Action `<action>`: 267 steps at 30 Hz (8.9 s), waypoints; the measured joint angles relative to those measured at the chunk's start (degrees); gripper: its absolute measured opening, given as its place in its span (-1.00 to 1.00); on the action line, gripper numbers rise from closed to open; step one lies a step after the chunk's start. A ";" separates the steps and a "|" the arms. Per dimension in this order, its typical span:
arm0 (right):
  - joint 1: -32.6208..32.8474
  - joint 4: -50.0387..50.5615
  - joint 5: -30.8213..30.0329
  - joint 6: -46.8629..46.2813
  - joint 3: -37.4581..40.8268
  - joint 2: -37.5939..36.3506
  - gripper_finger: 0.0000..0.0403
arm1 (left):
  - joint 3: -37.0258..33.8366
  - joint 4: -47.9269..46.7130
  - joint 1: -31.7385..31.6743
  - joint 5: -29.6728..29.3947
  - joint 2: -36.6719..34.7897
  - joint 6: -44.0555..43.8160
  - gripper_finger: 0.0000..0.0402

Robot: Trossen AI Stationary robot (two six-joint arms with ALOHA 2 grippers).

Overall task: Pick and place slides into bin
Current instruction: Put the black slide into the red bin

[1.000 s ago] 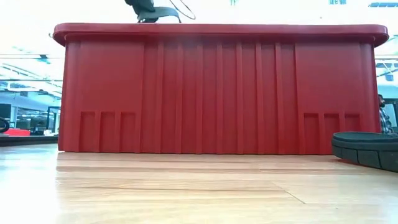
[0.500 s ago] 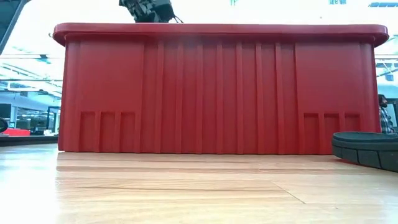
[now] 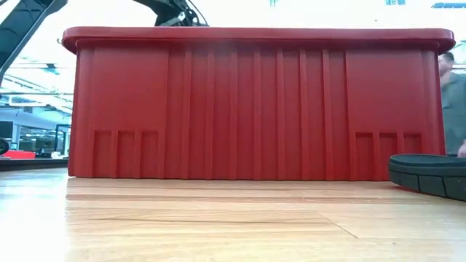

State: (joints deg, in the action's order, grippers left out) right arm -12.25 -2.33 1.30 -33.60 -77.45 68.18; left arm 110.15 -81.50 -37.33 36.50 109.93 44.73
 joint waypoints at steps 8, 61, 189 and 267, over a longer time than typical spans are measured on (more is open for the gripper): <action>0.00 0.02 -1.31 -0.23 0.00 0.00 0.32 | 0.00 2.55 -1.76 1.40 2.52 1.24 -0.97; 0.37 0.42 -1.48 -0.64 0.04 0.00 0.32 | -6.11 5.55 -4.49 7.51 12.63 0.63 -0.83; 31.64 51.87 9.44 -3.20 0.04 -2.29 0.32 | 16.98 2.30 38.92 -42.66 -16.13 -50.38 -0.08; 50.45 -4.79 6.61 -34.28 40.39 14.16 -0.97 | 16.98 2.01 38.93 -42.63 -16.13 -45.90 -0.08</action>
State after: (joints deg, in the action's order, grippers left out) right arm 38.20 -7.12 7.91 -67.88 -37.06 82.35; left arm 127.13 -79.49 1.59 -6.13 93.80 -1.17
